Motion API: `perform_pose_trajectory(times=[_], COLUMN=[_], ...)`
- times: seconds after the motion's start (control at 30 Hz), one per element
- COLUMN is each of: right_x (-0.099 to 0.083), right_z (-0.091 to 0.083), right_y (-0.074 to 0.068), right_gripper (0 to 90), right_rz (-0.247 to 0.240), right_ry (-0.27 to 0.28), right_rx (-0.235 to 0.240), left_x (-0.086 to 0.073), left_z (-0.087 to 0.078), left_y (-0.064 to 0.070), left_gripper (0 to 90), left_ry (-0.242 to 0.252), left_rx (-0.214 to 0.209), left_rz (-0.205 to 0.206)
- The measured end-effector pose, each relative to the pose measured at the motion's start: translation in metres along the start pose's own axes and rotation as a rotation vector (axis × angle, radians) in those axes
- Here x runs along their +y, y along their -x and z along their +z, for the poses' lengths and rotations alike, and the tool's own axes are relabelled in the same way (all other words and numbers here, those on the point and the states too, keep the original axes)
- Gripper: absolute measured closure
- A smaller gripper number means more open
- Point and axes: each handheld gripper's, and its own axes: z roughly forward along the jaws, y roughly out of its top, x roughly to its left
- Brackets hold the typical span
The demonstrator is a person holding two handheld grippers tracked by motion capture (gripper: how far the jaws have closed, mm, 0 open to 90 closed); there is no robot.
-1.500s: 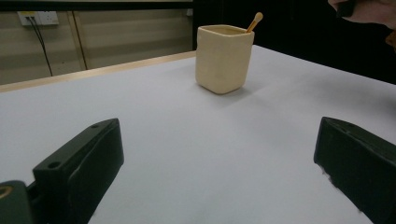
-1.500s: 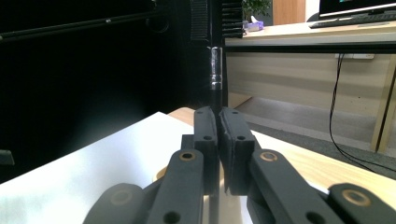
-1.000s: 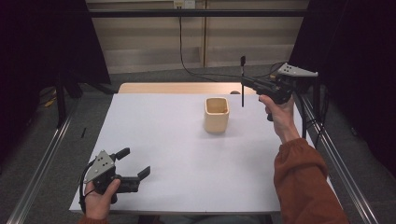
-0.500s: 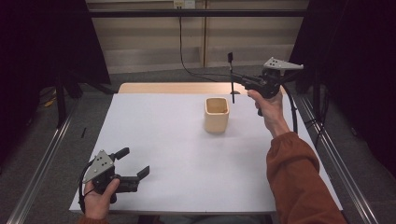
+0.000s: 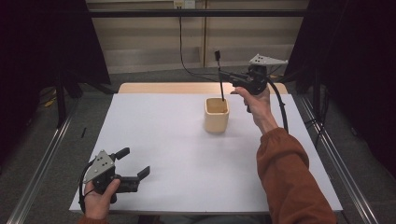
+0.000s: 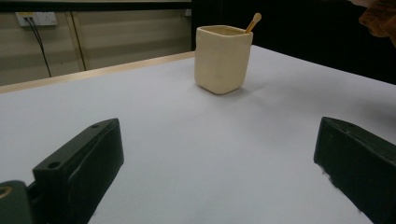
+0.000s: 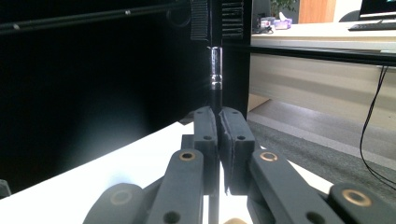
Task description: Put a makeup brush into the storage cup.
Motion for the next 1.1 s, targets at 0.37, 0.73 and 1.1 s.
perform_pose_trajectory(times=[0.37,0.73,1.1], right_x=[-0.005,-0.015,-0.03], right_z=[0.015,0.021,0.025], right_y=[0.001,0.007,0.016], right_gripper=[86.7,86.7,86.6], right_rz=[0.008,0.014,0.038], right_ry=[-0.025,-0.032,-0.052], right_rx=[0.02,0.013,0.004], left_x=[0.0,-0.001,0.0], left_z=[0.0,0.0,0.0], left_y=[0.0,0.0,0.0], left_gripper=[1.5,1.5,1.5], left_ry=[0.0,0.0,-0.004], left_rx=[-0.004,-0.001,0.0], left_rz=[-0.003,-0.004,0.003])
